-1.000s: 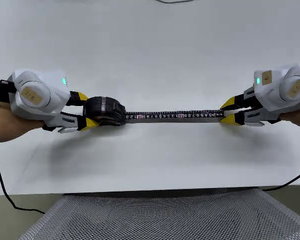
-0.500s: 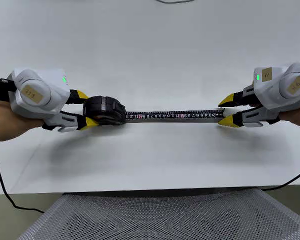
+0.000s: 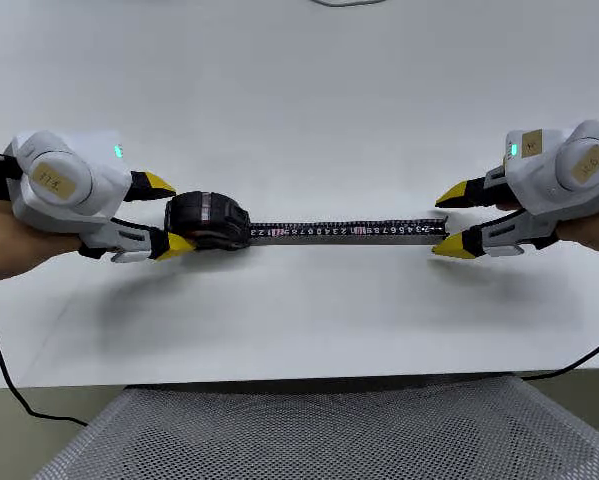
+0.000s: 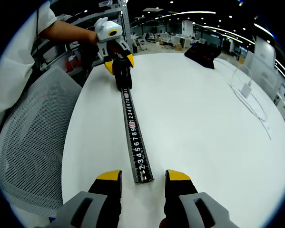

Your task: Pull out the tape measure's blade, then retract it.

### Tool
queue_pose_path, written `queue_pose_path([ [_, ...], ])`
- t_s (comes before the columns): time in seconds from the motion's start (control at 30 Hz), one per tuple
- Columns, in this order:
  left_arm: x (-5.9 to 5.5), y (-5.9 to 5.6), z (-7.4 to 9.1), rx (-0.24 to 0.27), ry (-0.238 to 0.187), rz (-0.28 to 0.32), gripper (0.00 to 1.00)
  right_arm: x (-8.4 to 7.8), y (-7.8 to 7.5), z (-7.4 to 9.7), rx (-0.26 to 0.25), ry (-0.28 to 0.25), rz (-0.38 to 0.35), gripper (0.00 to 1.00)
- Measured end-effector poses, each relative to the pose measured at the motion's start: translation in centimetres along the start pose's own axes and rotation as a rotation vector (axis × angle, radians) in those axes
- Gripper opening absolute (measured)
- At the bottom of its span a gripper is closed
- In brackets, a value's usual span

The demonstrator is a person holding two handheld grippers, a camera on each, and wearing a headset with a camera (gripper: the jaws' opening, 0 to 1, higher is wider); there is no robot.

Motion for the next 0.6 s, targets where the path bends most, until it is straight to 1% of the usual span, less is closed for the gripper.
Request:
queue_pose_path([
  [0.4,-0.10,-0.12,0.30,0.012,-0.006,0.013,0.40,0.14,0.11,0.16,-0.007,-0.011,-0.008,0.34],
  [0.5,-0.15,-0.11,0.44,0.017,-0.006,0.014,0.41,0.23,0.03,0.29,-0.017,-0.017,-0.012,0.34],
  [0.6,0.04,-0.07,0.85,0.034,-0.020,0.022,0.43,0.52,0.13,0.55,-0.037,-0.037,-0.030,0.38],
])
Point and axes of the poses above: the centre of the closed fingertips' face, and the gripper's own axes: z roughly backward along the fingers, y roughly to its left, x roughly out of its top, the point moved 1 cm from there along z, roughly backward along the fingers, and after that the axes turned 2 degrees about -z, right-handed, at the moved point
